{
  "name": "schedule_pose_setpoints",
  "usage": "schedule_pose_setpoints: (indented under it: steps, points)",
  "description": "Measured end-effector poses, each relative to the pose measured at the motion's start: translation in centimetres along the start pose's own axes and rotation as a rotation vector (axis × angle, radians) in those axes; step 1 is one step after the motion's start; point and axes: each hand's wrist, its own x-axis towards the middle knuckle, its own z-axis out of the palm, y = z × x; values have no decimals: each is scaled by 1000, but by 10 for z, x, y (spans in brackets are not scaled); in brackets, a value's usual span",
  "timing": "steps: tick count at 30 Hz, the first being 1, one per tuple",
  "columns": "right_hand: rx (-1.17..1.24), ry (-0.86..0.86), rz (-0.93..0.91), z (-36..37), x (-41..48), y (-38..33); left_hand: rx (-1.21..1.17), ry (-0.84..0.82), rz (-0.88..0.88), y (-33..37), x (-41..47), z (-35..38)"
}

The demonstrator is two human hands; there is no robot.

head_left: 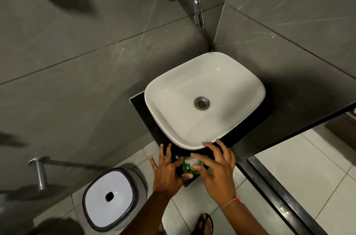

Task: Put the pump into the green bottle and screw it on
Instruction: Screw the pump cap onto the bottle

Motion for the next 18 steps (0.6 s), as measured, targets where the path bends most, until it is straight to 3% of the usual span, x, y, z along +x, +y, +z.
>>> schedule_pose_setpoints:
  steps: [10, 18]
  points:
    - [-204, -397, -296, -36, 41, -2, -5, -12, -11, -1, 2, 2]
    - [-245, -482, -412, -43, 56, -3, -2, -18, -5, -1, 2, -1]
